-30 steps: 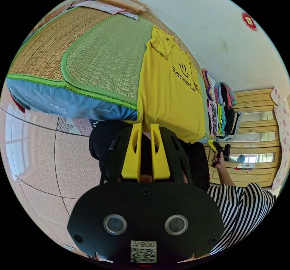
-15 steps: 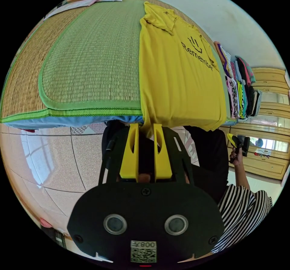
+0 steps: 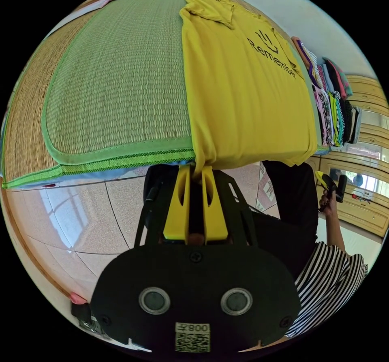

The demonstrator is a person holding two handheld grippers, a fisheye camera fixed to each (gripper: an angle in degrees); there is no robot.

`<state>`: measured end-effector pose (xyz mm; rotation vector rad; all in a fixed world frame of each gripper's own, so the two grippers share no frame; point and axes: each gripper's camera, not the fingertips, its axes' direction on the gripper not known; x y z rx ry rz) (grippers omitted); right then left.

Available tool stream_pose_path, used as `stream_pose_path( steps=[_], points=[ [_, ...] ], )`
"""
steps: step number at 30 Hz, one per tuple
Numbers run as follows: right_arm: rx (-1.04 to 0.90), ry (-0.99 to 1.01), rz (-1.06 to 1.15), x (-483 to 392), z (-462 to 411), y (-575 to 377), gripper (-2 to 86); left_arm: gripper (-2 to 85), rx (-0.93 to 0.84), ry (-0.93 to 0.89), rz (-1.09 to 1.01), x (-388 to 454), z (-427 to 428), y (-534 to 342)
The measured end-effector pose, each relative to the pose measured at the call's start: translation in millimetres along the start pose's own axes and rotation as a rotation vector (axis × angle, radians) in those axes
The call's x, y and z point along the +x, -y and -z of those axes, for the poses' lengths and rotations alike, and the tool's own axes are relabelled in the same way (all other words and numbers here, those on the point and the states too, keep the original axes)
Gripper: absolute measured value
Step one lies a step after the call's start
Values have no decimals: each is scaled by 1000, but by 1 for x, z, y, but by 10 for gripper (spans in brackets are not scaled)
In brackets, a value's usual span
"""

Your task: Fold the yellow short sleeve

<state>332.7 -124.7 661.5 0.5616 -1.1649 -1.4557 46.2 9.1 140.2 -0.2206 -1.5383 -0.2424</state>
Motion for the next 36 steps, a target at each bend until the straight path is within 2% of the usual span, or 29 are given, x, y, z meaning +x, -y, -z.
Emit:
stream_pose_path(
  steps=[8, 20, 29, 36],
  points=[
    [1, -107, -8, -6, 6, 7, 65, 59, 1, -44, -29, 20, 18, -6],
    [-52, -238, 28, -29, -25, 49, 85, 60, -48, -4, -26, 56, 38, -2],
    [-75, -303, 49, -47, -47, 72, 82, 50, -74, 26, 14, 70, 48, 4],
    [-89, -280, 60, -50, -49, 82, 72, 34, -86, 45, 30, 76, 51, 7]
  ],
)
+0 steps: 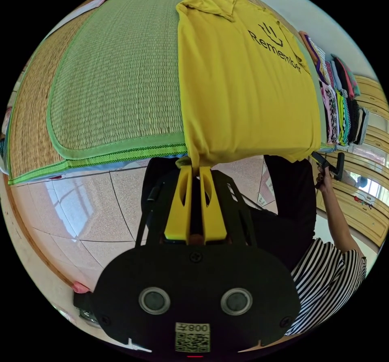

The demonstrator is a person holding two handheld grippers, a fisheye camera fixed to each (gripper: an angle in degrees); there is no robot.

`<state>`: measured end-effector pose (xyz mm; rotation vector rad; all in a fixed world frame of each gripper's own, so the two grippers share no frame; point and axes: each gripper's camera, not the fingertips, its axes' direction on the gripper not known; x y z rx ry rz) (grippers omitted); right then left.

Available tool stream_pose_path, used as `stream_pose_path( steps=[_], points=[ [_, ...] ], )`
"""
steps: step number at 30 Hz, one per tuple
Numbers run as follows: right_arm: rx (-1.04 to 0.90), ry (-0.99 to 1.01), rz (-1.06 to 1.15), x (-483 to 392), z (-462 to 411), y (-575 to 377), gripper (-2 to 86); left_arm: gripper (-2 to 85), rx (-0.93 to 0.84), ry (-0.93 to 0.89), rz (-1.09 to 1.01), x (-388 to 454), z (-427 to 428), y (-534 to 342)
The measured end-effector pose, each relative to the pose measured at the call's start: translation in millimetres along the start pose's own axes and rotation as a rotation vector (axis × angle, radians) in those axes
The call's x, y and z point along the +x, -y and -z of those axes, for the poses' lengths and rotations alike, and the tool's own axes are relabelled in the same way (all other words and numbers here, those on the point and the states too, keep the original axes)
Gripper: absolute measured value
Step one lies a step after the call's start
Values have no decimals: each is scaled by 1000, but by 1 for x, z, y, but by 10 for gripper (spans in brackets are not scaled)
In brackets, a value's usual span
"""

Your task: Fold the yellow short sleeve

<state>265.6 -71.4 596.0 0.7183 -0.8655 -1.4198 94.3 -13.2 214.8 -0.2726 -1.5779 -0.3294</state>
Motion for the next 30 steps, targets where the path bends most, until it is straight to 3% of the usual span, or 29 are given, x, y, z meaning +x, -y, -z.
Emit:
stream_pose_path(
  steps=[30],
  points=[
    [-19, 25, 130, 16, 63, -8, 5, 23, 148, -144, -4, -45, 6, -57]
  ],
)
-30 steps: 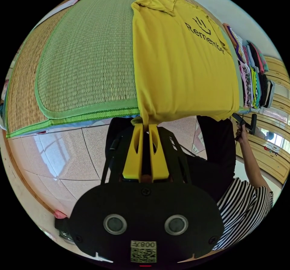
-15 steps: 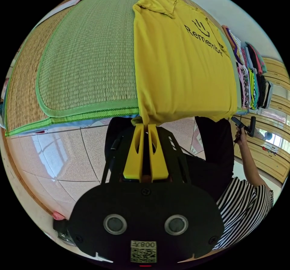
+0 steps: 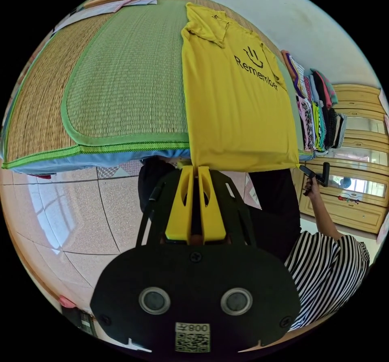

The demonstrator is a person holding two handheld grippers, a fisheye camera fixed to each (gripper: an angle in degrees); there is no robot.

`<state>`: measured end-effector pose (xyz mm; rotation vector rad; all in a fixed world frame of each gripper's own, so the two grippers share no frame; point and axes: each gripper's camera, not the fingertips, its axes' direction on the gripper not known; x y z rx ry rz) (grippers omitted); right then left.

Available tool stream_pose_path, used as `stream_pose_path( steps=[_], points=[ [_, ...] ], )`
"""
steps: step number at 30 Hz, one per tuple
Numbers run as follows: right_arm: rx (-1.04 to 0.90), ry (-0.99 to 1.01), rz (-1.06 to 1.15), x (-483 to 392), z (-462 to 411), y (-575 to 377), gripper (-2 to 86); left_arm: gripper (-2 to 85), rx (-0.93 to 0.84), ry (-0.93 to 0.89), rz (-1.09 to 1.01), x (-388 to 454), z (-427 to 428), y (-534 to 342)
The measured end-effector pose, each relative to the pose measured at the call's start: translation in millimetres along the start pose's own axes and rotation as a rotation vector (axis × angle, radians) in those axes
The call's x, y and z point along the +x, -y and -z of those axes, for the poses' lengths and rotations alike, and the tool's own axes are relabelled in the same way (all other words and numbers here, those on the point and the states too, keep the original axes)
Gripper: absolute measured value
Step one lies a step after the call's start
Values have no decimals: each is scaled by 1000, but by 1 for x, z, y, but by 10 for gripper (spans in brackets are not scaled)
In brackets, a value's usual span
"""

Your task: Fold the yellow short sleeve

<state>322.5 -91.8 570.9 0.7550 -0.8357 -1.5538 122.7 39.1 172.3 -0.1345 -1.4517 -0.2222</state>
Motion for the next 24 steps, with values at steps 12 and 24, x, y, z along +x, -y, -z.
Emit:
stream_pose_path(
  steps=[12, 24],
  points=[
    [-29, -1, -16, 15, 2, 5, 6, 52, -22, 49, -29, -15, -42, 0],
    [-51, -19, -47, 41, 0, 2, 5, 54, -132, 195, -40, -47, -106, 12]
  ],
)
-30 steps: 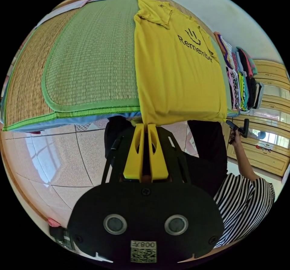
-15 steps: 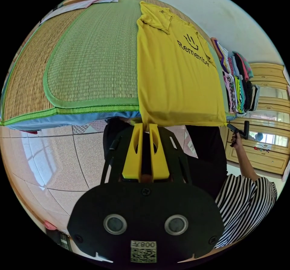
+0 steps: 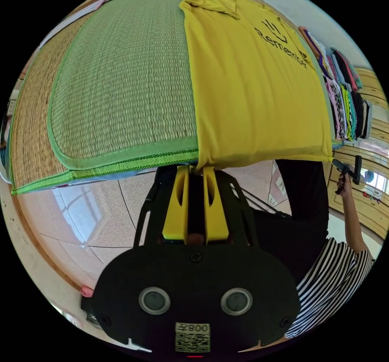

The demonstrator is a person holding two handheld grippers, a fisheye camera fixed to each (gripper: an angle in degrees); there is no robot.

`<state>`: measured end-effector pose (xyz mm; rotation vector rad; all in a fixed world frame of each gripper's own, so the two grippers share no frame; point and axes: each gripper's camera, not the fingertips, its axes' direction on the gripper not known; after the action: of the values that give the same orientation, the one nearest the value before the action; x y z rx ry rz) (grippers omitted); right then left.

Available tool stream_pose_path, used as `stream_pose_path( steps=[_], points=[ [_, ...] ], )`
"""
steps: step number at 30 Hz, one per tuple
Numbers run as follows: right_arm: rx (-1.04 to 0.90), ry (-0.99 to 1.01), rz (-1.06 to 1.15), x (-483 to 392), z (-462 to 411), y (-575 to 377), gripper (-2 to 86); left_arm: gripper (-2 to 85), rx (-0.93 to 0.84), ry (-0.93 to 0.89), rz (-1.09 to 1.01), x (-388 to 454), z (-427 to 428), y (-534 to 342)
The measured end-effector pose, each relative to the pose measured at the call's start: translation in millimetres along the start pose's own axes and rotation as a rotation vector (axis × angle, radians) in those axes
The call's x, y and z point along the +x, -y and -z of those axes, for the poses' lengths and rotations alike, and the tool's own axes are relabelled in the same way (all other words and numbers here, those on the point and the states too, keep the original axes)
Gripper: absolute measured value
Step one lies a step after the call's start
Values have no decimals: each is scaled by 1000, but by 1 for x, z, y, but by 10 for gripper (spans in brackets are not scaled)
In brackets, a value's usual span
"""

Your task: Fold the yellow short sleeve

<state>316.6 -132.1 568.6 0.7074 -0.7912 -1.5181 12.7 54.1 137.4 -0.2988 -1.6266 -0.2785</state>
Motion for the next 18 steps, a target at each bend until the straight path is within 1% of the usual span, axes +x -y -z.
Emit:
stream_pose_path(
  steps=[6, 11, 18],
  points=[
    [-5, 4, 1, 17, 1, -5, 5, 24, 37, -60, -23, -26, -22, -20],
    [5, 26, 27, 32, 12, -15, 5, 17, 134, -203, -46, -59, -31, -65],
    [48, 107, 85, 56, 37, -33, 5, 12, 256, -340, -62, -103, -41, -131]
  ],
)
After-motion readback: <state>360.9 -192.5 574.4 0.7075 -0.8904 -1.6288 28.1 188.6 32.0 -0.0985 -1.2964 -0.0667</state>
